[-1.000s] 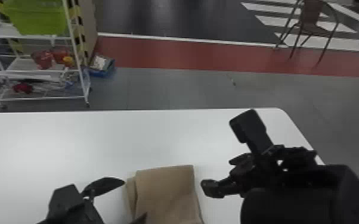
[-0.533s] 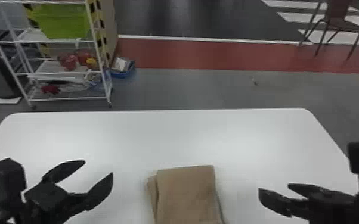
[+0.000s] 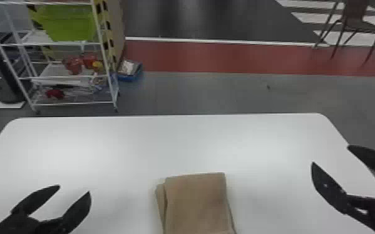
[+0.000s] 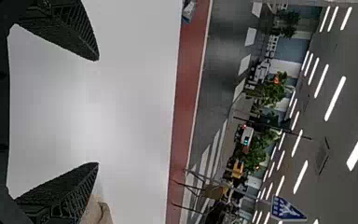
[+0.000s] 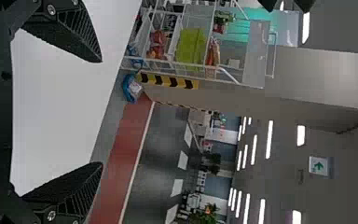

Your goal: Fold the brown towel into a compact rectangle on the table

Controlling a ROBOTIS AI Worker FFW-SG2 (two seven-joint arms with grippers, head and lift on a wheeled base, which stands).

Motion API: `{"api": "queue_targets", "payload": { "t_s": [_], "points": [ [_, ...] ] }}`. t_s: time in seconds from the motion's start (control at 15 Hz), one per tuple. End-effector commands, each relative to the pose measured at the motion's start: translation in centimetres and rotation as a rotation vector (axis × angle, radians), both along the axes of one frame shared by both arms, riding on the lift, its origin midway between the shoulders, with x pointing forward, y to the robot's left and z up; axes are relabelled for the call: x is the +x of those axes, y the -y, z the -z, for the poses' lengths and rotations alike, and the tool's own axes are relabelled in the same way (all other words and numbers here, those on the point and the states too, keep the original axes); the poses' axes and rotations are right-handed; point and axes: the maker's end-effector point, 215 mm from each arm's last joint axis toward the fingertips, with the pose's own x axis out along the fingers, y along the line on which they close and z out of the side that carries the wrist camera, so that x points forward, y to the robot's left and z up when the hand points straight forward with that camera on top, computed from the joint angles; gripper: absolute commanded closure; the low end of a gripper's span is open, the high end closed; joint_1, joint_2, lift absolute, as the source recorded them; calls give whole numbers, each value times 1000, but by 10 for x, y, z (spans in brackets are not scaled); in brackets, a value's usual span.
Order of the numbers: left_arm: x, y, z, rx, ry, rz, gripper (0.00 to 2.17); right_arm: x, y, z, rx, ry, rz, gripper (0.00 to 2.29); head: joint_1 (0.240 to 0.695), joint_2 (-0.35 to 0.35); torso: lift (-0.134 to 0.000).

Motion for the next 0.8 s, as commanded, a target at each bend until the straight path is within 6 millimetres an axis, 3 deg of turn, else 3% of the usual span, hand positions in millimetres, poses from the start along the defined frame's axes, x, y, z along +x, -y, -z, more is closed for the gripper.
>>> {"api": "queue_targets", "payload": {
  "t_s": [0.0, 0.13, 0.27, 0.33, 0.53, 0.6, 0.67, 0.73],
  "points": [
    [-2, -16, -31, 60, 178, -53, 76, -8, 13, 10, 31, 52, 32, 113, 695, -74, -122],
    [-3, -24, -32, 78, 196, -89, 76, -10, 19, 16, 48, 80, 52, 113, 695, -71, -122],
    [-1, -36, -28, 136, 212, -163, 76, -11, 11, 15, 52, 103, 41, 113, 695, -64, -122],
    [-1, -41, -48, 183, 323, -209, 76, -11, 6, 19, 53, 99, 59, 113, 695, -58, -122],
    [-10, -35, -26, 224, 268, -191, 76, 0, -30, 24, 32, 96, 84, 113, 695, -23, -122],
    [-12, -34, -21, 222, 254, -186, 76, 3, -32, 32, 56, 56, 115, 113, 695, -16, -122],
    [-13, -34, -20, 221, 250, -182, 76, 6, -34, 57, 88, -48, 146, 117, 695, -3, -122],
    [-13, -34, -17, 218, 235, -180, 76, 7, -43, 60, 108, -63, 144, 117, 695, 7, -122]
  ]
}}
